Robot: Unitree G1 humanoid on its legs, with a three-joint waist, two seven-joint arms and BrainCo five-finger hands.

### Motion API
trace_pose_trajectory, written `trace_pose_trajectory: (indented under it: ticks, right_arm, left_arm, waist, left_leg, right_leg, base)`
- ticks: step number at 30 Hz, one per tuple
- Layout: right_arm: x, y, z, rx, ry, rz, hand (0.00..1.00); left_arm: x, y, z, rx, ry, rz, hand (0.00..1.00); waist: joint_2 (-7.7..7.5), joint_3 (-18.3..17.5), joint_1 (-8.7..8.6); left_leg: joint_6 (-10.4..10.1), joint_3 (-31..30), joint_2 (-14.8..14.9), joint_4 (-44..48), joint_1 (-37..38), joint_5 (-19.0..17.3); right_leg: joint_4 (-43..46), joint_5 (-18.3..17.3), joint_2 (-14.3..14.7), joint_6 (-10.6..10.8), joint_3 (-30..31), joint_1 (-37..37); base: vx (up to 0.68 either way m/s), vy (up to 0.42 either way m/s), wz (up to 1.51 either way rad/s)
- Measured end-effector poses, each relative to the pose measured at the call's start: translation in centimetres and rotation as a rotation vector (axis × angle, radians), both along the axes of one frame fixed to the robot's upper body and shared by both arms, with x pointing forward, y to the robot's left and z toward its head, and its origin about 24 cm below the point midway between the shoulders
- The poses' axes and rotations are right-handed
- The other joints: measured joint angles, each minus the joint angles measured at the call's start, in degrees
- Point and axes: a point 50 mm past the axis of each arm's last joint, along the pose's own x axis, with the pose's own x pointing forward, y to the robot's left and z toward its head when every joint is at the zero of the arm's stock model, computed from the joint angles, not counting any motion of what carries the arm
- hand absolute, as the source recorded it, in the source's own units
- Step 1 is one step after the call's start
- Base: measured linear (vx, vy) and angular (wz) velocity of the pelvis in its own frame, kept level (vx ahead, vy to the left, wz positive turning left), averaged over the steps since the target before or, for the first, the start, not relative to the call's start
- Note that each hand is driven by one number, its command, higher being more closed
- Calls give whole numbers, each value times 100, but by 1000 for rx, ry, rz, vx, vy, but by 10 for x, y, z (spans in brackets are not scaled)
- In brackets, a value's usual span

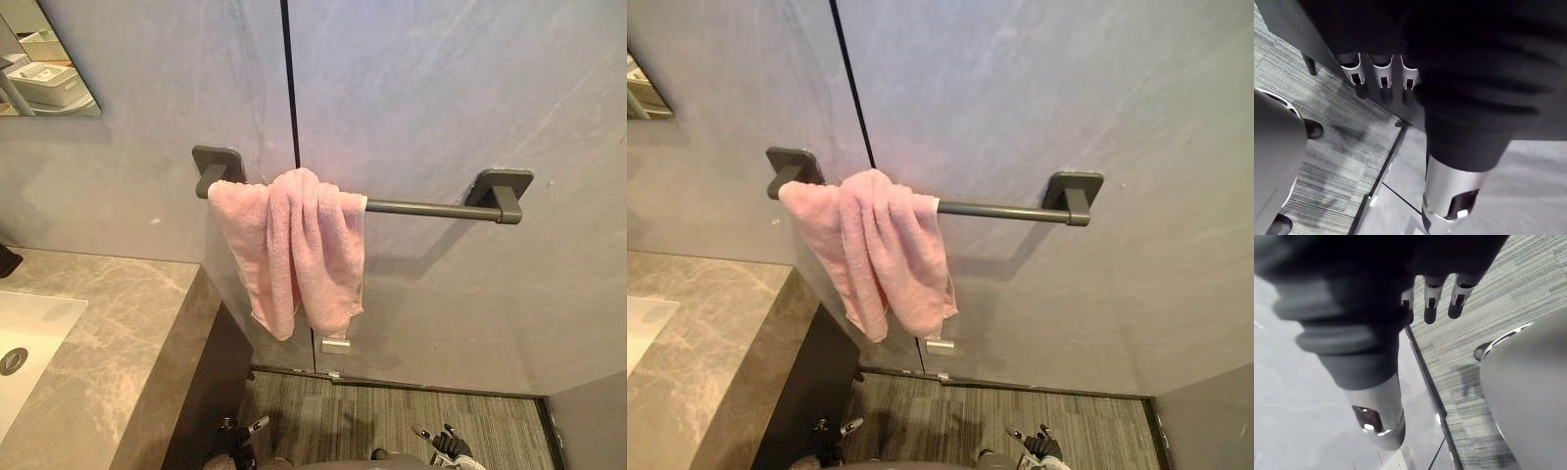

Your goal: Organize washtable

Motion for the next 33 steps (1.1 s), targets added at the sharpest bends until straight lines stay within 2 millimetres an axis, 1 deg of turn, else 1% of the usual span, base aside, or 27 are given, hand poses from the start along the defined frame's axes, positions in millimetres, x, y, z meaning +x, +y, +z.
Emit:
trace_pose_trajectory:
  ticks: [4,6,7,8,9,10,13,17,20,25,29,33]
  right_arm:
    - [0,-1,0,-4,-3,3,0]
    - [3,0,1,-15,-15,23,0]
    - [2,1,1,-19,-15,35,0]
    - [1,3,1,-22,-13,40,0]
    - [2,4,2,-28,-15,52,0]
    - [2,4,2,-30,-18,55,0]
    - [3,4,3,-38,-35,66,0]
    - [5,6,5,-43,-47,95,0]
    - [6,7,6,-47,-55,128,0]
    - [6,8,6,-46,-55,136,0]
    - [7,8,6,-51,-53,171,0]
    - [7,8,6,-39,-58,179,0]
  left_arm:
    - [6,2,4,30,-40,-9,0]
    - [12,2,13,52,-113,-6,0]
    - [19,3,22,57,-183,0,0]
    - [25,7,35,75,-277,21,0]
    - [29,11,45,85,-344,39,0]
    - [32,13,51,89,-377,49,0]
    - [50,24,78,112,-545,116,0]
    - [62,28,98,139,-645,153,0]
    - [72,29,115,154,-723,152,0]
    - [84,30,131,178,-797,144,0]
    - [101,36,151,210,-886,105,0]
    - [112,39,161,235,-929,89,0]
  waist:
    - [-12,-6,-2]
    - [-20,-9,-9]
    - [-55,-30,4]
    - [-74,-50,10]
    - [-69,-52,10]
    - [-85,-62,11]
    - [-43,-90,12]
    - [15,-147,6]
    - [10,-164,0]
    - [-3,-174,-8]
    - [1,-195,-9]
    - [6,-206,-31]
  left_leg:
    - [27,-140,-60,-74,6,77]
    - [42,-253,-100,-179,-2,139]
    - [43,-305,-109,-211,-6,151]
    - [45,-354,-111,-226,-14,156]
    - [45,-362,-109,-232,-12,156]
    - [45,-362,-108,-234,-9,156]
    - [44,-358,-110,-248,-7,156]
    - [43,-355,-106,-275,59,154]
    - [43,-335,-96,-313,96,155]
    - [43,-281,-82,-342,159,154]
    - [40,-193,-53,-350,168,152]
    - [40,-185,-55,-350,169,153]
  right_leg:
    - [-172,96,-26,22,-51,46]
    - [-188,107,-46,28,-94,33]
    - [-201,110,-45,28,-108,34]
    - [-212,109,-43,28,-141,46]
    - [-216,109,-38,28,-147,55]
    - [-216,109,-37,28,-148,60]
    - [-237,110,-37,27,-148,97]
    - [-263,110,-29,27,-145,155]
    - [-275,111,-17,27,-136,175]
    - [-291,117,4,20,-87,206]
    - [-474,239,68,-12,6,242]
    - [-479,248,75,-14,27,233]
  base:
    - [-71,4,10]
    - [-36,3,15]
    - [-17,-5,17]
    - [0,-12,12]
    - [13,-14,7]
    - [0,0,0]
    - [0,0,0]
    - [15,-3,-2]
    - [1,-2,-1]
    - [-21,-11,-6]
    - [-35,-17,-11]
    - [-15,-9,-3]
